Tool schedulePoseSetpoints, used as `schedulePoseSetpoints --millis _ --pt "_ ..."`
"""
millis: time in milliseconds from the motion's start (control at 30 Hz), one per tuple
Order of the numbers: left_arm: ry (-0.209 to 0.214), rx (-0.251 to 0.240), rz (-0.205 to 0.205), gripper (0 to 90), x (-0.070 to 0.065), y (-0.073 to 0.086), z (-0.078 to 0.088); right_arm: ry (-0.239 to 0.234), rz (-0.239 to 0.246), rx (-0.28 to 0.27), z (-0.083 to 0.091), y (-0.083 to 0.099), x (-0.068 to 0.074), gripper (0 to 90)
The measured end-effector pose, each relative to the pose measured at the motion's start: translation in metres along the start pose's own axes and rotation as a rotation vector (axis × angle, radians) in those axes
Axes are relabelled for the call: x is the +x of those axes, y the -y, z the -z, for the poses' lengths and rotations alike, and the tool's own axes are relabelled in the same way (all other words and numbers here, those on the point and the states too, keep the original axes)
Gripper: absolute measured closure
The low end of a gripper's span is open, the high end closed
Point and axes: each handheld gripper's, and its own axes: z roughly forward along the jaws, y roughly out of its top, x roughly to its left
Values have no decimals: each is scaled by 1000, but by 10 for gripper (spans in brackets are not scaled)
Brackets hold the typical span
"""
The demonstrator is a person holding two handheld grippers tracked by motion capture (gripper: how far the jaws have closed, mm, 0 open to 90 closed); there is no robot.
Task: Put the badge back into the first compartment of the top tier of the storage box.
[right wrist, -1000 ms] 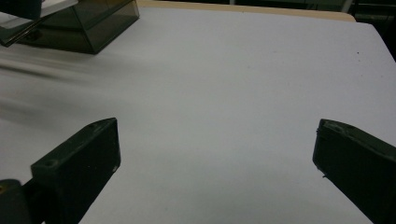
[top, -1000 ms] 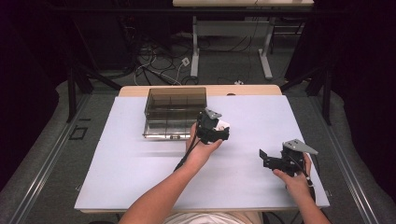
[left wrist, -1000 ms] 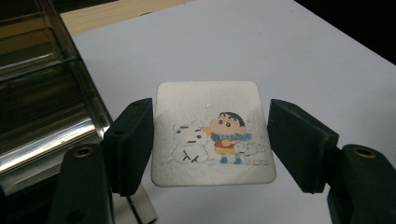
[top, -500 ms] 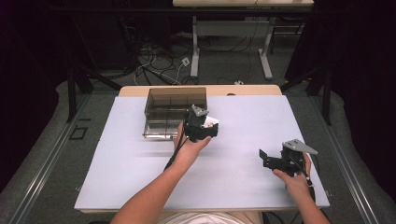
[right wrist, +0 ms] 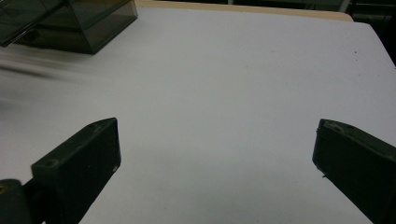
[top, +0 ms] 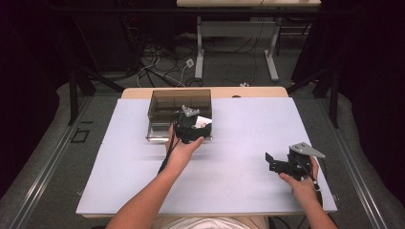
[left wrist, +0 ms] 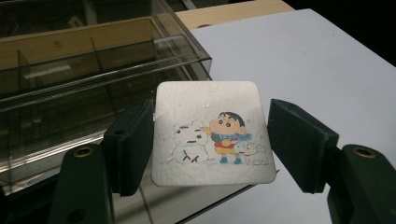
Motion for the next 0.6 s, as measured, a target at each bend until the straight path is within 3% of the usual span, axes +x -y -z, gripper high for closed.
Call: schedulePoseSetpoints --millis 600 --pt "-67 -6 46 333 31 3 21 7 -2 1 0 0 0 9"
